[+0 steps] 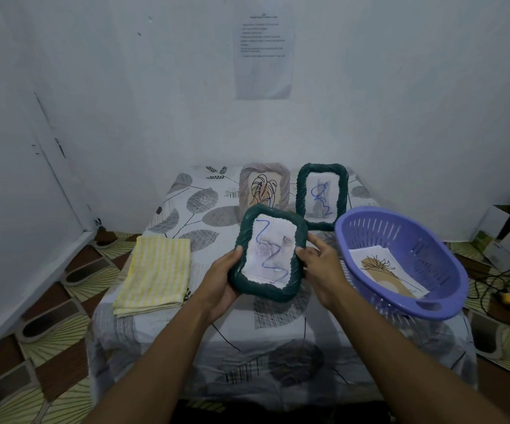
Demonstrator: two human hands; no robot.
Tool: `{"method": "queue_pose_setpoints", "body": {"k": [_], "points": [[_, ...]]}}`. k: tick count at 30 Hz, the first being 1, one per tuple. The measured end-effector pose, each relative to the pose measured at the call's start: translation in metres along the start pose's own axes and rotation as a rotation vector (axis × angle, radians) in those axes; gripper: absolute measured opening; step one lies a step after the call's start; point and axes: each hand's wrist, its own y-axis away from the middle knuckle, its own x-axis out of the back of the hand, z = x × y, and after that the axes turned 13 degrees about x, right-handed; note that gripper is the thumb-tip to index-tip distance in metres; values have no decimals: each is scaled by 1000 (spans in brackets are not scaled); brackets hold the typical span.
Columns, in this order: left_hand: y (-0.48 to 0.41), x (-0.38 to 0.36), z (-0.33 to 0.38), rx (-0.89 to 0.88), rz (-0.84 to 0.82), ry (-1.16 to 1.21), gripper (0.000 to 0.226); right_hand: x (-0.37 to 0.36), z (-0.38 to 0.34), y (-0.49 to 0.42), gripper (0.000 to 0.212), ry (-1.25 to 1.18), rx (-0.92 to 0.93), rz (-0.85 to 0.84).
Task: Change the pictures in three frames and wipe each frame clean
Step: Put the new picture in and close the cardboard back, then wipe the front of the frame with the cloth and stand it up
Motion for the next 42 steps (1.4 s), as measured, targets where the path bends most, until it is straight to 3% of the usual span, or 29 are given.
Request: {"method": "queue_pose_setpoints", "body": {"k": [4, 9, 12, 14, 16, 18, 20, 24, 28, 33, 35, 36, 39, 40, 42], "points": [[-10, 5, 3, -76, 207, -199, 28, -1, -2, -2, 49, 54, 56, -63], [-11, 9, -3, -84, 251, -276, 26, -3, 17, 0, 58, 11, 66, -127], [-8, 33, 6, -248, 504, -797, 30, -5, 29, -2, 58, -27, 61, -104], [-5, 63, 19, -369, 792, -1207, 35, -5, 37, -3, 56, -29, 41, -79], [-1, 95, 29, -265, 1028, -1541, 54, -5, 45, -2, 56, -44, 17, -60], [1, 120, 31, -41, 1057, -1676, 65, -6, 52, -1, 53, -37, 8, -39], [-1, 132, 25, -6, 1031, -1698, 57, -5, 56, -1, 48, -8, 10, -32], [-6, 129, 27, -203, 1100, -1623, 29, 1, 56, -2, 36, -2, -12, -79], [-10, 111, 27, -228, 937, -1426, 36, 4, 53, -1, 29, -73, -30, -105], [-29, 107, 19, -178, 945, -1784, 33, 5, 53, 1, 25, -98, -34, -94], [-33, 104, 17, -246, 1015, -1613, 24, 5, 52, 1, 23, -104, -35, -87], [-31, 98, 19, -322, 988, -1406, 23, 5, 53, 1, 23, -109, -37, -86], [-21, 73, 32, -387, 688, -709, 33, 4, 55, 1, 22, -117, -40, -92], [-21, 70, 37, -372, 642, -683, 40, 4, 55, 2, 22, -116, -39, -94], [-28, 83, 40, -254, 740, -1044, 55, 4, 53, 3, 22, -117, -32, -87]]}}
